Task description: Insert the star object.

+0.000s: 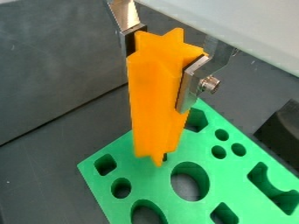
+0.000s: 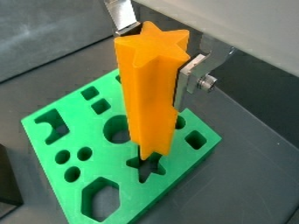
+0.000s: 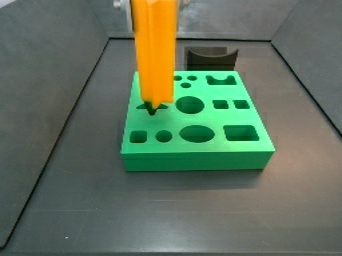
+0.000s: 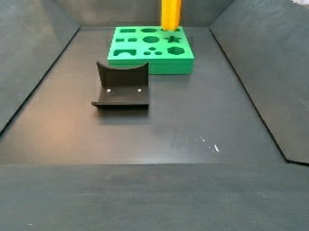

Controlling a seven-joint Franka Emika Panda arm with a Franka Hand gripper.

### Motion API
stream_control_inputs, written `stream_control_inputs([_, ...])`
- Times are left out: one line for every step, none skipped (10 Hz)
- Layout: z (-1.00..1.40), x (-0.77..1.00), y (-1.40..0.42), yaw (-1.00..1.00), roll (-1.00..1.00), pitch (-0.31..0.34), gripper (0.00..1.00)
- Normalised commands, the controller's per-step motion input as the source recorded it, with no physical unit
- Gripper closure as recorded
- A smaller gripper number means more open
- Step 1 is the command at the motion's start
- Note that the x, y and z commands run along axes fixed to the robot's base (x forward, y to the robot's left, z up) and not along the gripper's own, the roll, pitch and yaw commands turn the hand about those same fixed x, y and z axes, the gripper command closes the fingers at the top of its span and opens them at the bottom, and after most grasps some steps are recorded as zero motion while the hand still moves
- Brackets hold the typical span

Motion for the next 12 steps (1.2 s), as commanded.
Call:
stream_control_inputs([-0.33,0.00,0.04,0.07,0.09,0.000,1.00])
stream_control_inputs([-0.28,-0.02,0.08,0.21,0.18,0.024,1.00])
stream_control_inputs([-0.25,0.00,0.08,0.33,0.17,0.004,1.00])
stream_control_inputs([-0.21,0.00,0.08,0.34,0.15,0.004,1.00])
stream_control_inputs([-0.16,0.00,0.11,0.34,0.14,0.024,1.00])
stream_control_inputs([-0.12,0.00,0.12,0.36,0.15,0.027,1.00])
stream_control_inputs([-0.05,0.00,0.10,0.40,0.14,0.016,1.00])
stream_control_inputs([0.00,-0.09,0.02,0.48,0.10,0.000,1.00])
stream_control_inputs([0.00,-0.12,0.01,0.52,0.10,-0.019,1.00])
stream_control_inputs([0.00,-0.08,0.09,0.37,0.15,0.000,1.00])
stream_control_inputs([0.00,0.00,0.03,0.16,0.19,0.034,1.00])
stream_control_inputs([-0.08,0.11,0.00,0.00,0.10,0.061,1.00])
